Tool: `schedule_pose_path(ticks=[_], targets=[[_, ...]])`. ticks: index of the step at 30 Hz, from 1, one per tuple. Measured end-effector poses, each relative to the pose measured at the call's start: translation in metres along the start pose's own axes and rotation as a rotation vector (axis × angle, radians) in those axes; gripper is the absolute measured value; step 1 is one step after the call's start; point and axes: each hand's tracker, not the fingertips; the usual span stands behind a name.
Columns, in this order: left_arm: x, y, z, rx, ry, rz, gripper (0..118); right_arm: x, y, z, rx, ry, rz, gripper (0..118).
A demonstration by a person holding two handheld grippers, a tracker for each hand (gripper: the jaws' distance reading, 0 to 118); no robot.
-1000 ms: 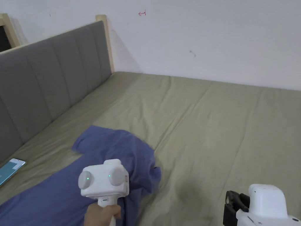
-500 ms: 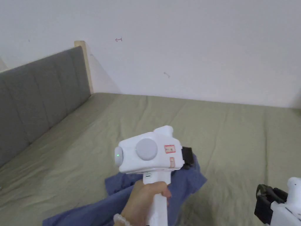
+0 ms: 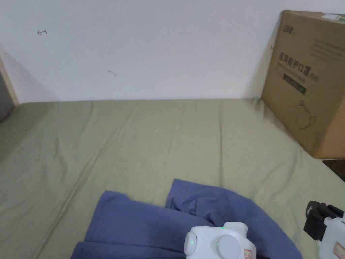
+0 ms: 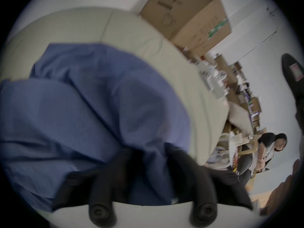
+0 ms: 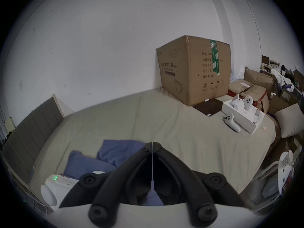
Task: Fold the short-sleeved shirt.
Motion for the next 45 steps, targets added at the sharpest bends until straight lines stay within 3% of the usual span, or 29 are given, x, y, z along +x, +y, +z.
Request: schedule_pose_path(ticks=[1, 2, 5, 8, 9, 11, 12, 16, 19, 21, 22, 23, 25, 26, 32, 35, 38, 39, 41, 44, 45], targets=[[-0.002, 0.0, 0.002, 0.005, -0.012, -0.003, 107, -0.003, -0.004, -0.001, -0.01, 0.001, 0.01, 1], [-0.003, -0.001, 0.009, 0.016, -0.013, 0.006, 108, -0.004, -0.006, -0.002, -0.019, 0.002, 0.016, 1], [-0.011, 0.013, 0.052, 0.138, -0.065, 0.053, 103, -0.011, -0.01, -0.01, -0.042, 0.028, 0.019, 1], [-0.024, 0.016, 0.101, 0.255, -0.007, 0.04, 97, -0.023, -0.012, -0.014, -0.055, 0.062, 0.022, 1], [-0.031, 0.013, 0.111, 0.265, 0.056, 0.033, 82, -0.028, -0.012, -0.016, -0.057, 0.082, 0.036, 1], [-0.048, 0.003, 0.121, 0.263, 0.178, -0.005, 12, -0.037, -0.015, -0.019, -0.065, 0.108, 0.06, 1], [-0.06, -0.006, 0.123, 0.27, 0.273, 0.0, 0, -0.043, -0.018, -0.022, -0.075, 0.121, 0.066, 1], [-0.114, -0.031, 0.128, 0.221, 0.198, 0.161, 0, -0.059, -0.034, -0.038, -0.134, 0.171, 0.079, 1], [-0.139, -0.023, 0.139, 0.24, 0.339, 0.142, 0, -0.07, -0.042, -0.051, -0.173, 0.188, 0.104, 1], [-0.168, -0.005, 0.15, 0.255, 0.359, 0.162, 0, -0.074, -0.043, -0.059, -0.189, 0.205, 0.111, 1], [-0.186, 0.009, 0.156, 0.258, 0.387, 0.193, 13, -0.076, -0.042, -0.064, -0.195, 0.211, 0.114, 1], [-0.195, 0.02, 0.16, 0.262, 0.414, 0.21, 37, -0.078, -0.041, -0.069, -0.198, 0.212, 0.118, 1], [-0.227, 0.053, 0.166, 0.279, 0.507, 0.244, 100, -0.082, -0.038, -0.079, -0.21, 0.208, 0.126, 1], [-0.24, 0.067, 0.166, 0.296, 0.531, 0.245, 112, -0.083, -0.037, -0.084, -0.212, 0.208, 0.126, 1], [-0.317, 0.132, 0.123, 0.213, 0.585, 0.315, 109, -0.083, -0.038, -0.107, -0.251, 0.202, 0.127, 1], [-0.339, 0.129, 0.084, 0.077, 0.632, 0.297, 100, -0.079, -0.043, -0.115, -0.28, 0.182, 0.141, 1], [-0.318, 0.119, 0.101, 0.201, 0.629, 0.255, 91, -0.074, -0.046, -0.121, -0.303, 0.176, 0.156, 1], [-0.311, 0.116, 0.108, 0.204, 0.647, 0.218, 70, -0.073, -0.045, -0.124, -0.305, 0.178, 0.16, 1], [-0.307, 0.113, 0.116, 0.196, 0.714, 0.154, 3, -0.07, -0.04, -0.131, -0.316, 0.199, 0.166, 1], [-0.311, 0.103, 0.138, 0.224, 0.591, 0.25, 2, -0.065, -0.014, -0.144, -0.349, 0.344, 0.156, 2], [-0.31, 0.1, 0.146, 0.237, 0.591, 0.267, 2, -0.065, -0.004, -0.153, -0.357, 0.371, 0.167, 9]])
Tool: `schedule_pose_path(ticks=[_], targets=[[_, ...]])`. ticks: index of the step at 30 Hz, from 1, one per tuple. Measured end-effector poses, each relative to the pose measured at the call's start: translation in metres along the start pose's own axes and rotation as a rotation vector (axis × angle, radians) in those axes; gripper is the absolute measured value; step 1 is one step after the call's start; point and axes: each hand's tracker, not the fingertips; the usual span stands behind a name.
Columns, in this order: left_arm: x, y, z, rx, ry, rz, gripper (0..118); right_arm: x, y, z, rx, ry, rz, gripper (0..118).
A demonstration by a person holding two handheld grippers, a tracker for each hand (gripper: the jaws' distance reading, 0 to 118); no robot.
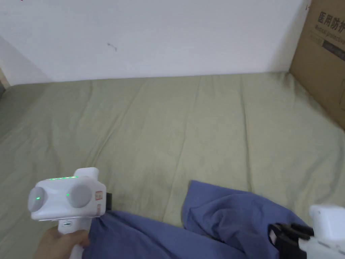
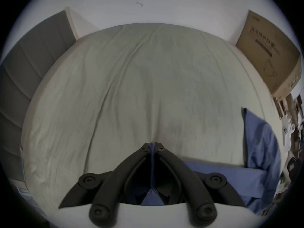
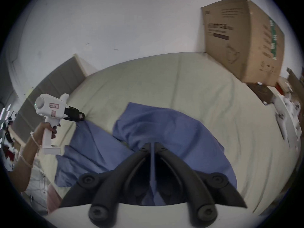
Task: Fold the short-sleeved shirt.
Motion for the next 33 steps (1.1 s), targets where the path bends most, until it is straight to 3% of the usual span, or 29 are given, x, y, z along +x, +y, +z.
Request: schedule_pose_path(ticks=[3, 4, 7, 9, 11, 12, 13, 14, 16, 17, 18, 19, 22, 26, 33], targets=[[-0.011, -0.005, 0.022, 0.03, -0.017, 0.005, 2, 0.008, 0.035, -0.029, -0.005, -0.054, 0.126, 93], [-0.013, -0.008, 0.03, 0.044, -0.018, -0.003, 2, 0.01, 0.048, -0.044, -0.049, -0.07, 0.173, 116], [-0.015, -0.013, 0.049, 0.073, -0.015, -0.016, 2, 0.031, 0.07, -0.095, -0.139, -0.076, 0.163, 117], [-0.017, -0.016, 0.055, 0.079, -0.018, -0.018, 2, 0.045, 0.076, -0.134, -0.222, -0.142, 0.148, 117], [-0.016, -0.017, 0.059, 0.08, -0.018, -0.019, 2, 0.051, 0.075, -0.163, -0.305, -0.195, 0.14, 113], [-0.016, -0.018, 0.061, 0.08, -0.018, -0.022, 2, 0.058, 0.073, -0.175, -0.331, -0.17, 0.163, 102], [-0.016, -0.019, 0.062, 0.079, -0.017, -0.02, 2, 0.057, 0.07, -0.182, -0.368, -0.141, 0.161, 78], [-0.015, -0.019, 0.063, 0.08, -0.017, -0.019, 2, 0.054, 0.067, -0.189, -0.402, -0.128, 0.164, 68], [-0.015, -0.021, 0.066, 0.079, -0.011, -0.028, 2, 0.05, 0.065, -0.192, -0.375, -0.178, 0.198, 65], [-0.015, -0.022, 0.068, 0.08, -0.007, -0.039, 2, 0.049, 0.069, -0.189, -0.381, -0.182, 0.19, 51], [-0.014, -0.021, 0.07, 0.079, -0.005, -0.045, 2, 0.051, 0.073, -0.184, -0.377, -0.175, 0.183, 30], [-0.015, -0.021, 0.075, 0.082, -0.005, -0.043, 2, 0.052, 0.077, -0.179, -0.37, -0.169, 0.184, 1], [-0.016, -0.021, 0.092, 0.104, -0.01, -0.03, 2, 0.06, 0.087, -0.163, -0.336, -0.122, 0.082, 1], [-0.022, -0.017, 0.127, 0.151, -0.002, -0.022, 2, 0.059, 0.105, -0.124, -0.236, -0.186, 0.091, 1], [-0.035, 0.011, 0.222, 0.344, 0.051, 0.023, 2, 0.058, 0.179, -0.005, -0.005, -0.177, 0.011, 1]])
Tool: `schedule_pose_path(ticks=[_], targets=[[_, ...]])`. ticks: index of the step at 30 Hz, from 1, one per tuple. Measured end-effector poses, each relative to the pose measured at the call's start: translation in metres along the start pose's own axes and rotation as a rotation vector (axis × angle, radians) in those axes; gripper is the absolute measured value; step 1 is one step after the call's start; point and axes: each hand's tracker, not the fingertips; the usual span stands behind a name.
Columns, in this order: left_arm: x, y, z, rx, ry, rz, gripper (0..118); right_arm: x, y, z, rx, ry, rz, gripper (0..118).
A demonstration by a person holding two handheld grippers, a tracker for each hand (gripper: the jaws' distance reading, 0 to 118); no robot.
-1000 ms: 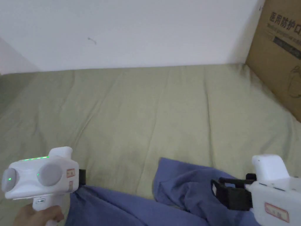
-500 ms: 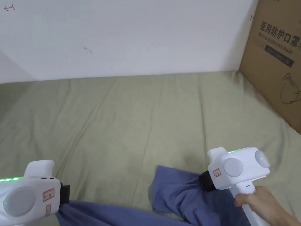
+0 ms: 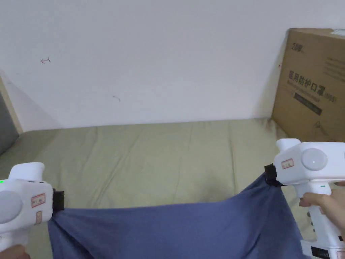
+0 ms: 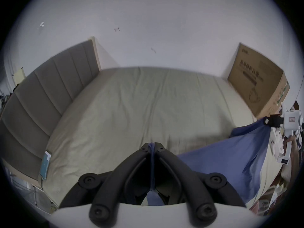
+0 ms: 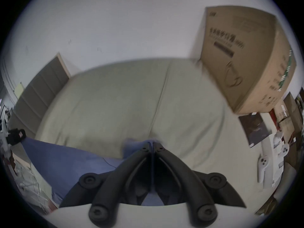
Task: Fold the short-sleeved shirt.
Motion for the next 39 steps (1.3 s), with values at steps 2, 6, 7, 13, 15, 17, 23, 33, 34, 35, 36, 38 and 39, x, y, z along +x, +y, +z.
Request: schedule_pose_path(ticks=[2, 6, 7, 13, 15, 17, 23, 33, 34, 35, 36, 38, 39], targets=[[-0.001, 0.019, 0.022, 0.048, 0.033, -0.023, 2, 0.011, 0.028, 0.032, 0.073, 0.003, -0.024, 1], [0.001, 0.063, 0.059, 0.142, 0.044, -0.009, 2, 0.023, 0.075, 0.095, 0.215, 0.031, -0.071, 1], [0.003, 0.078, 0.069, 0.174, 0.029, -0.014, 2, 0.025, 0.09, 0.108, 0.246, 0.032, -0.088, 1], [0.012, 0.17, 0.113, 0.331, 0.074, -0.055, 2, 0.014, 0.164, 0.167, 0.354, 0.053, -0.128, 1], [0.013, 0.203, 0.122, 0.386, 0.081, -0.067, 2, 0.011, 0.19, 0.178, 0.398, 0.03, -0.134, 1], [0.011, 0.235, 0.128, 0.406, 0.08, -0.045, 2, 0.011, 0.221, 0.19, 0.441, 0.051, -0.188, 1], [0.01, 0.32, 0.126, 0.483, 0.124, -0.038, 2, -0.012, 0.305, 0.226, 0.547, 0.051, -0.196, 1], [0.013, 0.38, 0.114, 0.616, 0.208, -0.057, 2, -0.056, 0.354, 0.255, 0.649, -0.022, -0.131, 1], [0.013, 0.38, 0.105, 0.589, 0.23, -0.071, 2, -0.058, 0.349, 0.246, 0.646, -0.024, -0.127, 1], [0.013, 0.377, 0.097, 0.588, 0.229, -0.048, 2, -0.06, 0.342, 0.237, 0.641, -0.02, -0.128, 1], [0.011, 0.373, 0.087, 0.582, 0.222, -0.051, 2, -0.061, 0.336, 0.226, 0.63, -0.016, -0.133, 1], [0.003, 0.37, 0.051, 0.559, 0.235, -0.045, 2, -0.063, 0.326, 0.196, 0.575, -0.025, -0.13, 1], [0.004, 0.364, 0.032, 0.528, 0.247, -0.074, 2, -0.051, 0.331, 0.17, 0.535, -0.031, -0.124, 1]])
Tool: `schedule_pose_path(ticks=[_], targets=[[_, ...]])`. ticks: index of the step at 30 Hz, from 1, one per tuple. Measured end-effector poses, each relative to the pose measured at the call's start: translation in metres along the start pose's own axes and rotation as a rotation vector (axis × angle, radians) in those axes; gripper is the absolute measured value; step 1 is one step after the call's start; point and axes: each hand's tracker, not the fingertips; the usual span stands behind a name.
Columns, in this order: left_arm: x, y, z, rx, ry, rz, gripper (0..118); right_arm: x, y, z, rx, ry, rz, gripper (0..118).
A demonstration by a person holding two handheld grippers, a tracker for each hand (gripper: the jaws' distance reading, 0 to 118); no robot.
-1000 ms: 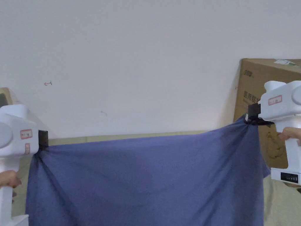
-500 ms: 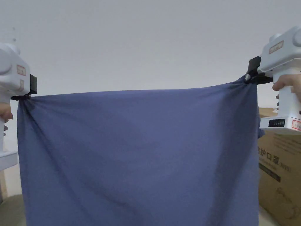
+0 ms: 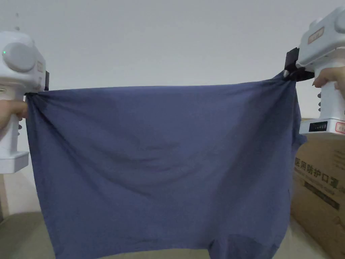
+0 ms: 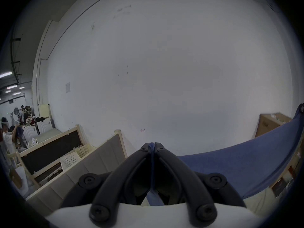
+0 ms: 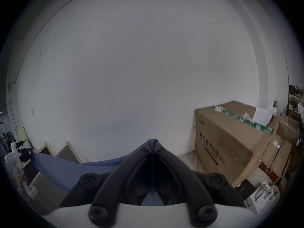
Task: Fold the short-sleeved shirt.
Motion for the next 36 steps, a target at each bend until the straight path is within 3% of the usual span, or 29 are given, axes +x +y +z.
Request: schedule_pose_path(ticks=[7, 12, 15, 19, 23, 26, 29, 36], targets=[[0.06, -0.162, -0.09, -0.233, 0.019, -0.118, 2, 0.018, -0.157, -0.113, -0.288, -0.072, 0.004, 1], [0.094, -0.309, -0.133, -0.454, 0.022, -0.14, 2, 0.062, -0.288, -0.204, -0.506, -0.117, -0.002, 1], [0.102, -0.381, -0.142, -0.564, 0.015, -0.148, 2, 0.082, -0.356, -0.229, -0.64, -0.127, -0.033, 1], [0.099, -0.442, -0.144, -0.694, 0.005, -0.153, 2, 0.089, -0.42, -0.225, -0.75, -0.178, 0.014, 1], [0.076, -0.455, -0.13, -0.744, -0.01, -0.101, 2, 0.107, -0.436, -0.209, -0.764, -0.159, -0.002, 1], [0.061, -0.445, -0.095, -0.723, -0.033, -0.086, 2, 0.109, -0.425, -0.177, -0.726, -0.112, -0.068, 1], [0.045, -0.43, -0.045, -0.643, -0.052, -0.115, 2, 0.104, -0.414, -0.126, -0.685, -0.089, 0.002, 1], [-0.002, -0.434, 0.135, -0.58, -0.066, -0.124, 2, 0.089, -0.434, 0.052, -0.628, -0.045, 0.026, 1]])
